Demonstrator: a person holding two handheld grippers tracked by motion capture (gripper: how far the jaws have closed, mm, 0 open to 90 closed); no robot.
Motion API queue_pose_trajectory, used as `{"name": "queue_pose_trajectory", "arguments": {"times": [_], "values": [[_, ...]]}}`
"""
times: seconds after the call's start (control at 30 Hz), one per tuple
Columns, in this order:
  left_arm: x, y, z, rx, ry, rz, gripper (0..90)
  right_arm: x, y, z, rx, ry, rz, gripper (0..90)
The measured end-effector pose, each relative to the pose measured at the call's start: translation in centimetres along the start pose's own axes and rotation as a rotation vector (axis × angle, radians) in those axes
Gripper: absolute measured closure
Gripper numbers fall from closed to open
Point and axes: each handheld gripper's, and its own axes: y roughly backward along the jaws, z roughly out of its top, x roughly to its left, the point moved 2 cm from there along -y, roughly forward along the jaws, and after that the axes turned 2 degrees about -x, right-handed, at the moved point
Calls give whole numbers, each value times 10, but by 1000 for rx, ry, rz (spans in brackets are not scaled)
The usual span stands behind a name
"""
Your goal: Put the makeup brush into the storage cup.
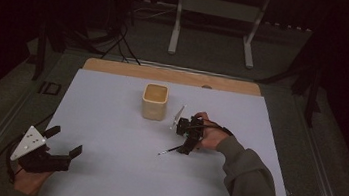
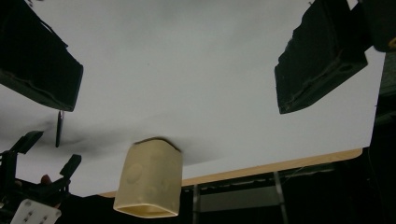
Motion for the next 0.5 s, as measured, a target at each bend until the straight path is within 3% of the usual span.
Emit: {"name": "queue_pose_trajectory", "arguments": {"times": [0.3,0.33,0.4,0.5], "values": [[0,0,0,2,-1,0,22,1,-9,1,47,5,24,269],[0,0,0,3,-1,1,23,2,-11,3,60,11,59,394],[0,0,0,3,-2,-1,24,2,-12,3,68,12,63,409],[0,0,0,3,-2,-1,25,4,-10,6,95,28,64,562]]}}
